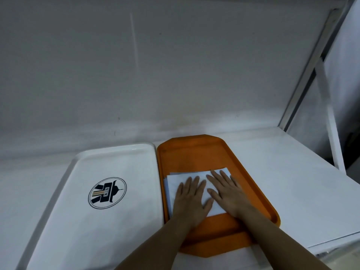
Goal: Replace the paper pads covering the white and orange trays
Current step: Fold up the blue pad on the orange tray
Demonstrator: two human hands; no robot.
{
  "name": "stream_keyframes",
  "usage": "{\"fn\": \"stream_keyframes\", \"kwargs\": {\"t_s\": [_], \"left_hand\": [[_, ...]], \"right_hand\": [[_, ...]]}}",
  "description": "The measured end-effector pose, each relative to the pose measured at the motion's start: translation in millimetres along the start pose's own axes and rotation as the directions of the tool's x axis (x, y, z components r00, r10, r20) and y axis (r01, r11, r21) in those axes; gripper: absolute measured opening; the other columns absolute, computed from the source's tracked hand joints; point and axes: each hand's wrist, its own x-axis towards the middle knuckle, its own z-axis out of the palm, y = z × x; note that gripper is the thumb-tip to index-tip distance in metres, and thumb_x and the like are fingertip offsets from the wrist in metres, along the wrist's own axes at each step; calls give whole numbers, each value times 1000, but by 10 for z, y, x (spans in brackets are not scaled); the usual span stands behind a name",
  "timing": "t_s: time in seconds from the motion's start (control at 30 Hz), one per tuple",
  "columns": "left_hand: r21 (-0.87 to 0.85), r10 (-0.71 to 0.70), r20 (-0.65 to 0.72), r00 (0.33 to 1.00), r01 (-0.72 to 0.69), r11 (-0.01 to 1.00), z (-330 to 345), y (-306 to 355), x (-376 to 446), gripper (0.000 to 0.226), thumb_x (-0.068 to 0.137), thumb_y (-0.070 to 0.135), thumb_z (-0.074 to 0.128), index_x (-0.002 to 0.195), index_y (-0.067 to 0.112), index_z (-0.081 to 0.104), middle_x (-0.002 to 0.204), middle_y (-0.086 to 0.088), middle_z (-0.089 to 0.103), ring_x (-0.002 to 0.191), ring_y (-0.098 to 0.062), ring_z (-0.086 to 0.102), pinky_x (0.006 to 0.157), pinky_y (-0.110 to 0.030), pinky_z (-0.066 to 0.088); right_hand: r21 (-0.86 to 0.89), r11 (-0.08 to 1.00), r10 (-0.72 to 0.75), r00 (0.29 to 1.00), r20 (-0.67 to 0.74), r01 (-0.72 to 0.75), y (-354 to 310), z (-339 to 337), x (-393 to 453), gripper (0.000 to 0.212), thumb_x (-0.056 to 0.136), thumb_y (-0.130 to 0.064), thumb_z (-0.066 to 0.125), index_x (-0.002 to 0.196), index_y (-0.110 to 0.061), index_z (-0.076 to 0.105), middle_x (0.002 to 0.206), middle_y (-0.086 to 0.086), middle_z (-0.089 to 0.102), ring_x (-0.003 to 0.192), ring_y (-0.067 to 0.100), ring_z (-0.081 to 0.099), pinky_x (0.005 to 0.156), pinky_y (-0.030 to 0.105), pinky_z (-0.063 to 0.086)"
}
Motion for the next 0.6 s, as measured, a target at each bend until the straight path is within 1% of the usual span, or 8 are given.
{"fn": "stream_keyframes", "kwargs": {"t_s": [0.13,0.27,0.3,0.37,0.43,0.5,0.53,0.6], "left_hand": [[-12,-66,-31,997,65,998,29,-72,-85,120,50,80,-33,152,26,-2,160,-4,-10,146,-25,-12,108,-38,-20],[40,-156,21,988,155,987,-6,-79,-179,124,41,79,-39,150,26,-13,158,-7,-20,145,-27,-18,111,-41,-16],[51,-169,39,985,167,985,-37,-61,-204,125,39,79,-38,150,25,-14,157,-8,-21,145,-28,-19,112,-41,-16],[65,-179,81,981,174,983,-104,-23,-249,124,41,78,-32,151,24,-13,158,-9,-20,145,-28,-18,113,-43,-14],[59,-136,128,982,129,990,-221,34,-311,112,54,78,-19,152,24,-6,159,-8,-13,147,-28,-12,116,-44,-7],[118,-35,150,988,17,993,-310,86,-370,77,90,66,12,152,21,7,160,-8,2,147,-27,1,118,-45,6],[151,16,150,989,-39,988,-357,132,-421,64,98,51,29,151,18,15,158,-10,10,146,-28,9,117,-45,14],[225,71,131,989,-99,969,-403,212,-491,54,96,31,46,145,15,31,150,-13,28,138,-31,26,108,-45,31]], "right_hand": [[44,990,135,991,-10,-134,-18,18,-17,122,45,-86,-33,150,-30,-9,159,-7,-14,145,12,-17,116,36,-9],[71,966,253,967,-42,-250,-77,-4,-71,126,46,-85,-33,152,-23,-5,160,-2,-11,147,17,-11,118,37,-2],[80,960,271,962,-33,-268,-92,-29,-95,121,53,-85,-28,153,-21,-3,160,0,-8,148,18,-7,118,37,1],[109,947,307,951,-31,-302,-117,-60,-138,87,85,-73,1,153,-18,6,161,3,1,148,21,6,119,37,12],[153,936,331,941,-67,-318,-154,-156,-205,60,99,-48,27,149,-14,22,157,8,19,141,24,28,113,36,30],[206,923,353,929,-110,-326,-184,-261,-254,46,99,-34,39,139,-13,39,147,9,38,127,22,45,101,33,42],[243,905,382,919,-100,-349,-193,-329,-298,43,97,-29,43,137,-12,43,143,10,42,123,23,48,98,33,43],[370,824,472,881,-28,-429,-177,-442,-355,48,94,-25,50,139,-10,41,142,14,42,125,28,46,102,37,40]]}}
